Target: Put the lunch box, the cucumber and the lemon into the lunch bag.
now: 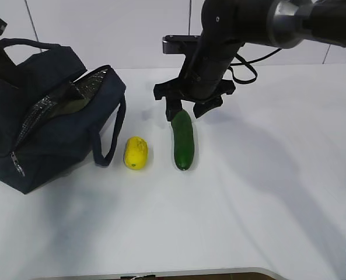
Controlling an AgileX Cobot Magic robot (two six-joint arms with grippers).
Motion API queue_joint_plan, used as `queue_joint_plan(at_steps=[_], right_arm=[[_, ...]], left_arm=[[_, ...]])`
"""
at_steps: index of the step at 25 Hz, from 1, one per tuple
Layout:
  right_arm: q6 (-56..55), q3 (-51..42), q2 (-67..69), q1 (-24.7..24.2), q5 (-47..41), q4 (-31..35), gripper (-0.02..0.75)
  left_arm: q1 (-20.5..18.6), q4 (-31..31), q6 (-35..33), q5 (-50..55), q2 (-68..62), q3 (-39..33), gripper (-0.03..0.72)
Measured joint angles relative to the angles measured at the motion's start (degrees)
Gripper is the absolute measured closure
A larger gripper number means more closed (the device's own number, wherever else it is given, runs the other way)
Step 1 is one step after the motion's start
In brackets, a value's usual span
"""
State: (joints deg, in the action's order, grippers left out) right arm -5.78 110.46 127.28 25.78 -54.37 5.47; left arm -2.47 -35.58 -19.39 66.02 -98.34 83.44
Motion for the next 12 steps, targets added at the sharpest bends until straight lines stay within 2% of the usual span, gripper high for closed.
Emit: queue_joint_plan(at_steps=[12], right_arm=[[-1.6, 1.0, 3.4, 0.0, 1.0, -2.0, 0.217]], left_arm=[[0.0, 0.2, 0.1, 0.1, 0.0, 0.0, 0.697]])
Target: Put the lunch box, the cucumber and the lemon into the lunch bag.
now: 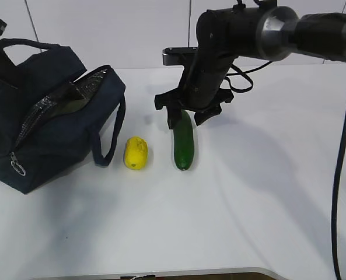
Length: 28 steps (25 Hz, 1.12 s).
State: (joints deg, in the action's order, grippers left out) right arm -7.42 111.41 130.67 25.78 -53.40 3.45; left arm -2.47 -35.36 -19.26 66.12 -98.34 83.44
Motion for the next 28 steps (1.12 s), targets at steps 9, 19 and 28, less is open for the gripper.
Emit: queue_joint_plan(at_steps=[9, 19, 28], right_arm=[[-0.9, 0.1, 0.3, 0.0, 2.0, -0.9, 0.217], [-1.1, 0.1, 1.1, 1.2, 2.2, -1.3, 0.217], [-1.3, 0.1, 1.3, 1.5, 2.0, -3.5, 0.217]], left_arm=[[0.0, 0.0, 0.0, 0.0, 0.0, 0.0, 0.698], [0.0, 0.1, 0.0, 0.0, 0.0, 0.0, 0.698], [0.0, 0.7, 0.0, 0.0, 0.0, 0.0, 0.698]])
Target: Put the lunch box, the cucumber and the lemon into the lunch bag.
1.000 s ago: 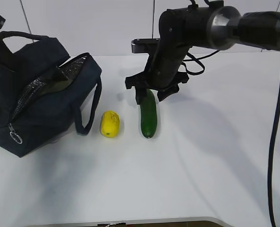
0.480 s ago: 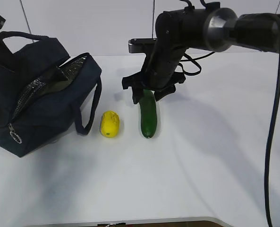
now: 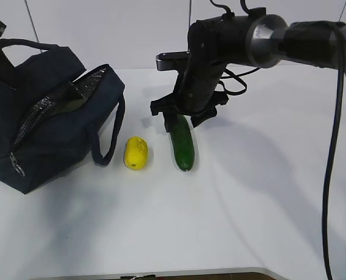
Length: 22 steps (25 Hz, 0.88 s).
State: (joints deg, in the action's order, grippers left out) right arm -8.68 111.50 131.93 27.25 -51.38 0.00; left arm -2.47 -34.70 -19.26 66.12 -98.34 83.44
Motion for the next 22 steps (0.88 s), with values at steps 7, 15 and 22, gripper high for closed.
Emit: queue_joint_plan(at_steps=[7, 15, 22], right_arm=[[-0.5, 0.0, 0.0, 0.0, -0.6, 0.0, 0.217], [-1.2, 0.0, 0.0, 0.0, -0.9, 1.7, 0.217], [-1.6, 0.0, 0.0, 0.0, -1.0, 1.8, 0.217]], left_arm=[[0.0, 0.2, 0.0, 0.1, 0.0, 0.0, 0.698], [0.0, 0.2, 0.0, 0.2, 0.0, 0.0, 0.698], [0.0, 0.2, -0.1, 0.4, 0.0, 0.0, 0.698]])
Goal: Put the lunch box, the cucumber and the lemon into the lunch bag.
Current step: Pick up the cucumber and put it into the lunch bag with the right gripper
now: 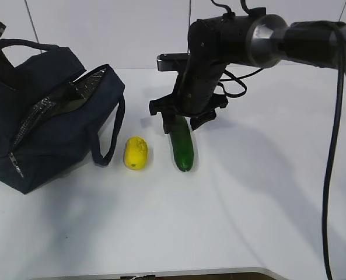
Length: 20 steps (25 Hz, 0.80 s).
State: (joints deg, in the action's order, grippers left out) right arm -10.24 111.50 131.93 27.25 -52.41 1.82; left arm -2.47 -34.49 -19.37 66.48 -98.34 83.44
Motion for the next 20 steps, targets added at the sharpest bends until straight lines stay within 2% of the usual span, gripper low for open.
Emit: queue_joint_plan(at_steps=[20], right_arm=[[-0.1, 0.0, 1.1, 0.0, -2.6, 0.0, 0.217]], left_arm=[[0.0, 0.0, -0.4, 0.0, 0.0, 0.0, 0.698]])
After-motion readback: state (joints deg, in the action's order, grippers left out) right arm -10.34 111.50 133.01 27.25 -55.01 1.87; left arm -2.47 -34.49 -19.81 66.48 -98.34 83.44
